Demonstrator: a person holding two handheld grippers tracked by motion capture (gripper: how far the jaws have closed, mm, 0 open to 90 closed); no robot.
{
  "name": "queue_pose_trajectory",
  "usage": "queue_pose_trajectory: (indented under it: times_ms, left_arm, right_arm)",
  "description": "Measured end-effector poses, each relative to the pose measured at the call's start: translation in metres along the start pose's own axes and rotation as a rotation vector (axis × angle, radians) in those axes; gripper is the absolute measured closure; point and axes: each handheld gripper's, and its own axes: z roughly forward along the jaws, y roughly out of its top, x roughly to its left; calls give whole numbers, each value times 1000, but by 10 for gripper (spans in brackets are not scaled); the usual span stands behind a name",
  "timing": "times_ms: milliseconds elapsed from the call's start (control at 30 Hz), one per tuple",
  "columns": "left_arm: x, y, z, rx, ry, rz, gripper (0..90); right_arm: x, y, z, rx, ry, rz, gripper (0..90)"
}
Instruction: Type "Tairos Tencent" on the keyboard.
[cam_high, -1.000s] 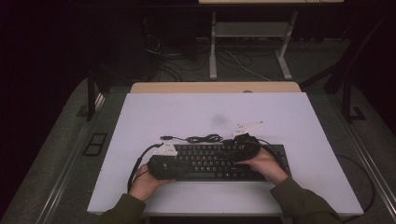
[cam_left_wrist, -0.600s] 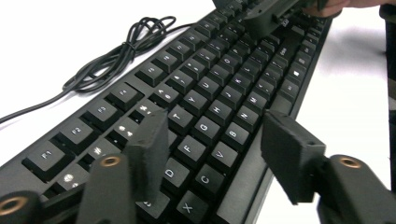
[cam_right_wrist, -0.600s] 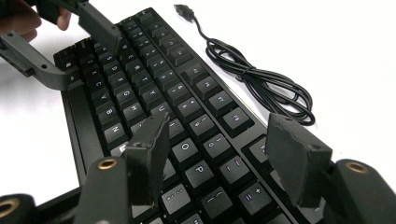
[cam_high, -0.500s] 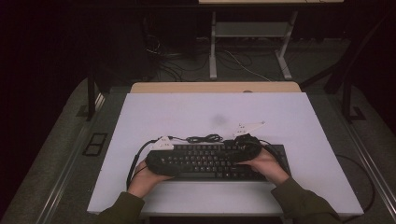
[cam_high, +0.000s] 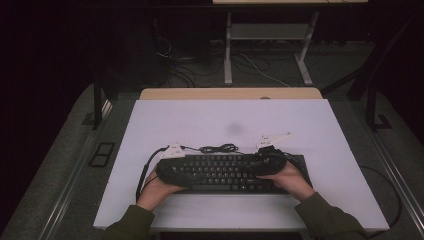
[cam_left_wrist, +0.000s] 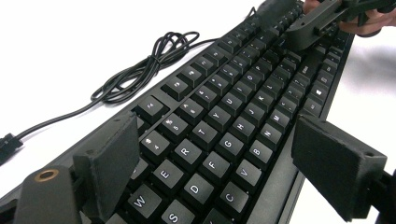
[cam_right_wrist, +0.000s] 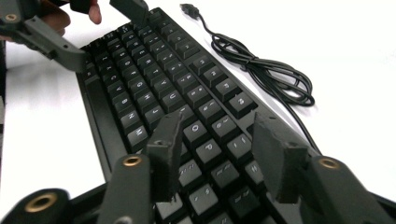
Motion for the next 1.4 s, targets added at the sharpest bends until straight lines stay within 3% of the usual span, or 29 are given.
queue_pose_trajectory:
  times_ms: [567, 933, 1400]
  left_arm:
    - [2, 0, 3, 11, 13, 3, 111]
    - [1, 0, 3, 10, 17, 4, 115]
    - [0, 0, 4, 17, 14, 14, 124]
  right_arm:
    - [3, -19, -24, 4, 15, -4, 883]
    - [4, -32, -31, 26, 39, 6, 892]
    - [7, -35, -22, 86, 27, -38, 891]
